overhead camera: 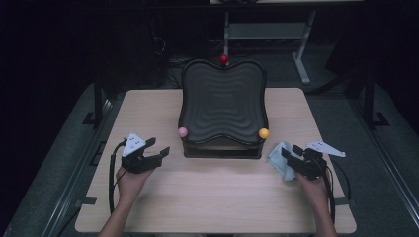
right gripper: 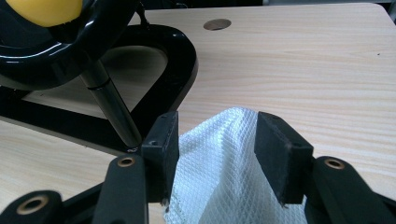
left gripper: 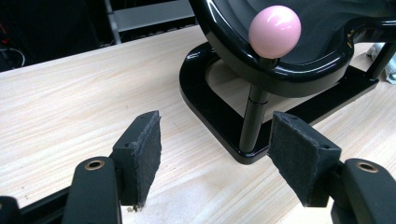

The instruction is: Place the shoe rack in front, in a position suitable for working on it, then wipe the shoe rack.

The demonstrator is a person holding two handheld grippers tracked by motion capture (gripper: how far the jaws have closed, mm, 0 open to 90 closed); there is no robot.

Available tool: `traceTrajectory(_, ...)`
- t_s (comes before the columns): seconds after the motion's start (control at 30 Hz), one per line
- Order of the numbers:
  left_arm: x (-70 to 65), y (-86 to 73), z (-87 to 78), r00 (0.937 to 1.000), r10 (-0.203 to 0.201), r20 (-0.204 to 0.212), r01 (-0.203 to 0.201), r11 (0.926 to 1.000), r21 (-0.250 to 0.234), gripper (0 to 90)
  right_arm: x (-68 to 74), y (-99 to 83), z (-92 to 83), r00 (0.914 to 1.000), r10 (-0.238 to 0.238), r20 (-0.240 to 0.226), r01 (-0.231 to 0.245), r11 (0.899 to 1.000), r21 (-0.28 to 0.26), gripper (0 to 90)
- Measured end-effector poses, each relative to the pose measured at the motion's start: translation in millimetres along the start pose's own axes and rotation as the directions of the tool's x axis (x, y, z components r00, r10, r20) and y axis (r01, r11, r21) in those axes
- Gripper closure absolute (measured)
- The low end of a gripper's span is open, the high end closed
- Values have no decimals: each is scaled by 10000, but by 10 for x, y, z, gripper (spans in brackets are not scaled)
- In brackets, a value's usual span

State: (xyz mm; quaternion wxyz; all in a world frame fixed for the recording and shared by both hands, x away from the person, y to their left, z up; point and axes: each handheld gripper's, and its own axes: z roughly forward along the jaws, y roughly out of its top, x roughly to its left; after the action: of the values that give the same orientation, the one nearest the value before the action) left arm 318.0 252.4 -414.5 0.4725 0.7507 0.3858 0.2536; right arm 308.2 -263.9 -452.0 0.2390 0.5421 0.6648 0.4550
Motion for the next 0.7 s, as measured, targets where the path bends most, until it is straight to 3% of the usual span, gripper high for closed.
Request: traceTrajectory(0.7, 28, -98, -44, 9999, -131, -37, 132, 9998, 118, 330, 7, 10, -31, 10000, -16, -30, 16, 10000, 15, 492)
